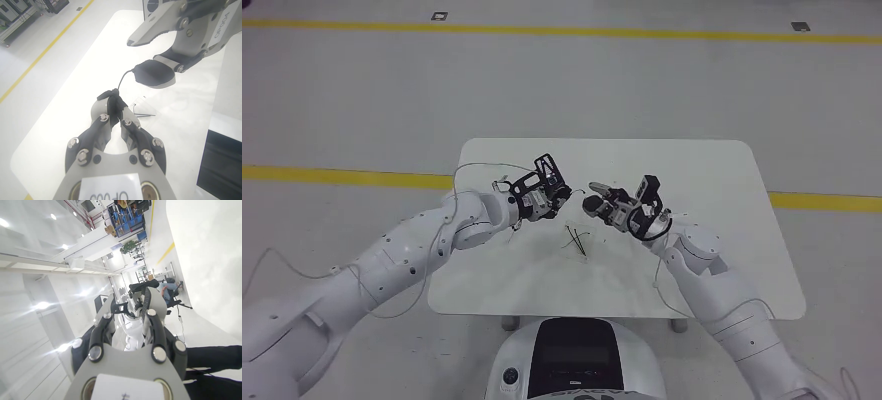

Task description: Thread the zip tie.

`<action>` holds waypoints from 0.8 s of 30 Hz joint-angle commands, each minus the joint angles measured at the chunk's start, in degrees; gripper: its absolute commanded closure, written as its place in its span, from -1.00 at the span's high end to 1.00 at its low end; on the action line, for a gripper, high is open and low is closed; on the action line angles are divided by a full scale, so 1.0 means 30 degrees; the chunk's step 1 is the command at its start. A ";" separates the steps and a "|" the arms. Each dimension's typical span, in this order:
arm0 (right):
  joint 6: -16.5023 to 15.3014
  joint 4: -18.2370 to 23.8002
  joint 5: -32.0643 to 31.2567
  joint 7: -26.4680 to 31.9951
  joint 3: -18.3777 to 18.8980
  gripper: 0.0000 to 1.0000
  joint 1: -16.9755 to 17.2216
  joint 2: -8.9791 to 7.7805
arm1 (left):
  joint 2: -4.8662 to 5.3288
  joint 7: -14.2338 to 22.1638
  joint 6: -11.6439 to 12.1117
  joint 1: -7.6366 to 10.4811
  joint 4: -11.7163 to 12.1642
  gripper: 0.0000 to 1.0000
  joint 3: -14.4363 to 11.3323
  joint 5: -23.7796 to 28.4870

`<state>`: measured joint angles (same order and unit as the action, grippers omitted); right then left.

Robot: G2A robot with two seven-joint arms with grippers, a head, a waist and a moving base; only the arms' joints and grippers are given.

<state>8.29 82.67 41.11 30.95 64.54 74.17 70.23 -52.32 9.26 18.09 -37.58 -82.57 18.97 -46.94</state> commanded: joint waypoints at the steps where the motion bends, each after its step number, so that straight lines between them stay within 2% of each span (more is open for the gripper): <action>1: -0.0005 0.0005 0.0114 -0.0076 0.0009 -0.52 0.0008 0.0024 | 0.0000 0.0000 0.0000 0.0000 0.0000 -1.00 0.0000 0.0000; 6: 0.0132 0.0071 0.0415 -0.0017 -0.0003 -0.62 0.0037 0.0078 | 0.0000 0.0000 0.0000 0.0000 0.0000 -1.00 0.0000 0.0000; 13: 0.0301 0.0036 0.0533 -0.0071 -0.0095 -0.60 0.0043 0.0148 | 0.0000 0.0000 0.0000 0.0000 0.0000 -1.00 0.0000 0.0000; 24: 0.0241 -0.0151 0.0774 -0.0299 -0.0289 -0.76 -0.0121 0.0309 | 0.0000 0.0000 0.0000 0.0000 0.0000 -1.00 0.0000 0.0000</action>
<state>9.07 82.25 43.44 30.17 63.70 73.86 71.12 -52.32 9.26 18.09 -37.58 -82.57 18.97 -46.94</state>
